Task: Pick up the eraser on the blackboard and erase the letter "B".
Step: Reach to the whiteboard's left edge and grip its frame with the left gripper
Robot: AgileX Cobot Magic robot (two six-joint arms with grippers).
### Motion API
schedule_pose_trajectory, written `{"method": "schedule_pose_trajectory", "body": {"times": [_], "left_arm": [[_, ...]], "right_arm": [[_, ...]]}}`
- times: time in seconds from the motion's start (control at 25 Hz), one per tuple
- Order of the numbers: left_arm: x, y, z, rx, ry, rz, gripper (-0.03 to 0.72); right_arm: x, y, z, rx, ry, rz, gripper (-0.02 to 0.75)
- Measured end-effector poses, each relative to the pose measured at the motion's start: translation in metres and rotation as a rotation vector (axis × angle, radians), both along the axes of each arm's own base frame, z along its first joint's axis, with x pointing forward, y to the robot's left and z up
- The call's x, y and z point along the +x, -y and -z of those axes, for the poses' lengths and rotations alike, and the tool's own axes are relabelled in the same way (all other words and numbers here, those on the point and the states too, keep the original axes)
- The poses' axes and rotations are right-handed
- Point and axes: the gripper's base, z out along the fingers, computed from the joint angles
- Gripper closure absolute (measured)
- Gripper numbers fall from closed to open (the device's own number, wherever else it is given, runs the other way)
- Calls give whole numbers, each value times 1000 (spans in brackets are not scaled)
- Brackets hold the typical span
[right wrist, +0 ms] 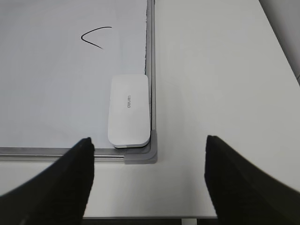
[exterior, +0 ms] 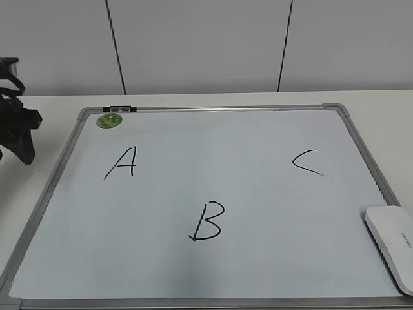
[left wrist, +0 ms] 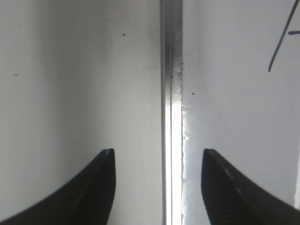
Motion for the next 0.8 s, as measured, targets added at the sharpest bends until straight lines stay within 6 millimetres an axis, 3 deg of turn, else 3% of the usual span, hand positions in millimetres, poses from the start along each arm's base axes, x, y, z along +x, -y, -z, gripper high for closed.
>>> {"method": "schedule_pose_trajectory", "body": {"times": [0.28,0.52,0.8], "left_arm": [[28,1,36,2,-34,-1,253],[55,3,52,2,-26,0,333],[66,3,72,4,-56,1,356]], "right_arm": [[0,0,0,0,0,0,193],[0,0,0,0,-1,0,193],[0,0,0,0,-1,0,193]]}}
